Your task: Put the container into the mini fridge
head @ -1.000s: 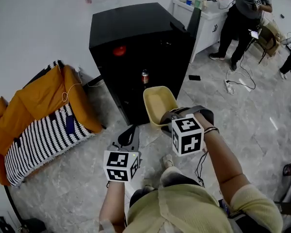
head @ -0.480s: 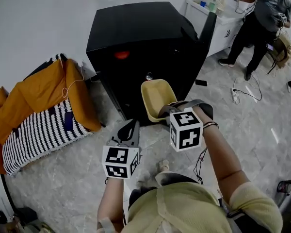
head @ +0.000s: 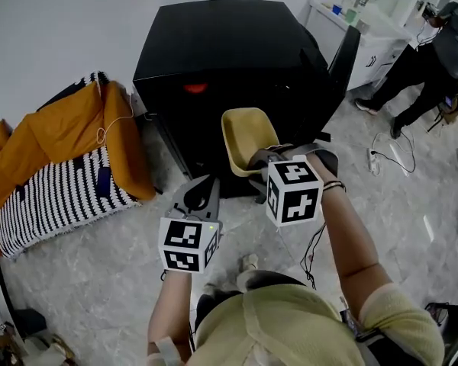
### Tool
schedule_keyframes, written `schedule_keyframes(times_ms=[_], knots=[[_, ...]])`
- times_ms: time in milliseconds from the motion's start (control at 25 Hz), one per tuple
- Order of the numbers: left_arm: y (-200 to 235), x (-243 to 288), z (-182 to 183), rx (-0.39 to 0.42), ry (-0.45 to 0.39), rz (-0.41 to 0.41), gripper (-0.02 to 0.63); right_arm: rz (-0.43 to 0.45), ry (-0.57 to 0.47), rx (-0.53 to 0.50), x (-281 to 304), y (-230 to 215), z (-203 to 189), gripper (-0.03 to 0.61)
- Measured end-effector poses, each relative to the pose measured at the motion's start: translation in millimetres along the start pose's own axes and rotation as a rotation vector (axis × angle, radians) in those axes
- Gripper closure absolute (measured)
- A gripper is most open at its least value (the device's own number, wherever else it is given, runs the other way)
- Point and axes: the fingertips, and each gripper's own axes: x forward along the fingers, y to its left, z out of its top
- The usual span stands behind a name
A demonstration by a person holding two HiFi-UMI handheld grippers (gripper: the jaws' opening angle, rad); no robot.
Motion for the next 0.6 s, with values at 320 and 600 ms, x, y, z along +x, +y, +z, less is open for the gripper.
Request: schedule_keyframes(times_ms=[320, 600], knots=[[9.2, 16.6, 15.2, -0.002, -0.03, 0.036, 0.591, -0.053, 0.012, -0.026, 1.3, -43.0, -6.8, 0.525], [22.9, 22.7, 26.5, -0.006, -0.055, 0.077, 0.591, -0.093, 0.003, -0.019, 1.6, -74.8, -7.7, 0.525]])
